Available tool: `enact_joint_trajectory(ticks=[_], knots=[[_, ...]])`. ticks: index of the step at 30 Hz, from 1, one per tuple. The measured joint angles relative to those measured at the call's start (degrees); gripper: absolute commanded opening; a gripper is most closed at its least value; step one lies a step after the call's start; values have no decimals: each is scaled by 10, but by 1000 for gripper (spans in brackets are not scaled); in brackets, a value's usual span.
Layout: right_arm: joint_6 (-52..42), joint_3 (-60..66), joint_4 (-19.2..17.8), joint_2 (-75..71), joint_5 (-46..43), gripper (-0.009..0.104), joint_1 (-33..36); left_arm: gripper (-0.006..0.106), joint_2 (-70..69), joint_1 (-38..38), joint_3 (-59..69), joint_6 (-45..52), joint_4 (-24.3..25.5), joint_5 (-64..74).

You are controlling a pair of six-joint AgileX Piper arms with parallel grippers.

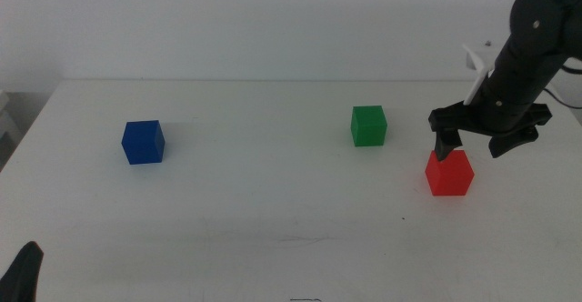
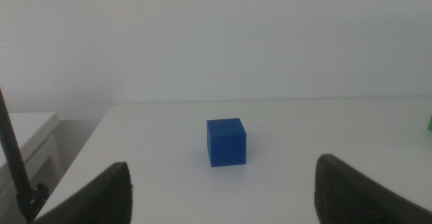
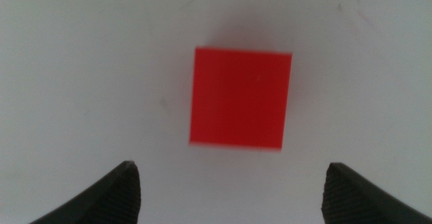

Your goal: Stack red cubes first, then green, then blue cubes in a specific spot.

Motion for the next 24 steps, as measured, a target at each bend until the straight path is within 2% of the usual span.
enact_joint_trajectory(ticks=[7,17,21,24], knots=[[12,-1,-27,37,-45,89,0,91,0,0,0,0,0,0],[14,-1,-31,85,-87,85,0,91,0,0,0,0,0,0],[14,-1,-31,98,-90,76,0,91,0,0,0,0,0,0],[16,-1,-31,104,-94,56,0,91,0,0,0,0,0,0]])
